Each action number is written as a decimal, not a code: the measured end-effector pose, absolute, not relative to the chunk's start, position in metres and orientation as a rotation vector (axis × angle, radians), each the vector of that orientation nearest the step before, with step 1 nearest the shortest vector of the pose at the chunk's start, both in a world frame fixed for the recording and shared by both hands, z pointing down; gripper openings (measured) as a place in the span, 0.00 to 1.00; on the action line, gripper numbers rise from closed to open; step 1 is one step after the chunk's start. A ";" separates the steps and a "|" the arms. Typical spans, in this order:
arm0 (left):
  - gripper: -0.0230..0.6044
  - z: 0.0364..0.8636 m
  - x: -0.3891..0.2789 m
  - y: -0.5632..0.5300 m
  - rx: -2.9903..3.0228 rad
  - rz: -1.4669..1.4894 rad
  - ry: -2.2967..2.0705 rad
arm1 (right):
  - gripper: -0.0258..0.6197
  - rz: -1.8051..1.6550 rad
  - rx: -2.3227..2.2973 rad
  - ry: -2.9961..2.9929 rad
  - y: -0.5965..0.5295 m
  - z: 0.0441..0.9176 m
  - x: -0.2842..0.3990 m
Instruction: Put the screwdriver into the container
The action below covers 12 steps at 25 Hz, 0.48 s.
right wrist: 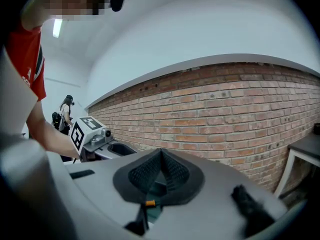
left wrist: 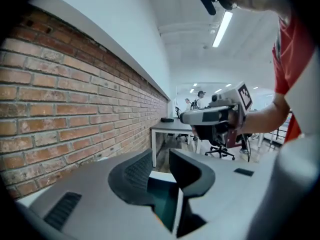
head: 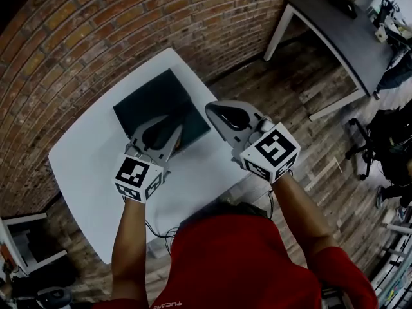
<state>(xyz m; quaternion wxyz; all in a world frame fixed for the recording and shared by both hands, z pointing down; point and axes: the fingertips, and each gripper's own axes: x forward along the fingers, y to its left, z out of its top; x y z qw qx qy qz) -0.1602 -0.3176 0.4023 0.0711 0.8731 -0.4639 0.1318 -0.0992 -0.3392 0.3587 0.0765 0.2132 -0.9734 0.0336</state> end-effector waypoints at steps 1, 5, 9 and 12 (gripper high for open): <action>0.22 0.394 -0.160 -0.315 2.635 0.363 -1.416 | 0.09 0.104 0.638 -2.928 -0.338 0.357 -0.099; 0.18 0.361 -0.158 -0.304 2.661 0.225 -1.499 | 0.09 0.114 0.623 -2.976 -0.333 0.344 -0.098; 0.15 0.339 -0.152 -0.294 2.689 0.159 -1.523 | 0.09 0.101 0.595 -3.014 -0.324 0.332 -0.099; 0.13 0.328 -0.148 -0.289 2.699 0.117 -1.545 | 0.09 0.097 0.577 -3.036 -0.318 0.326 -0.100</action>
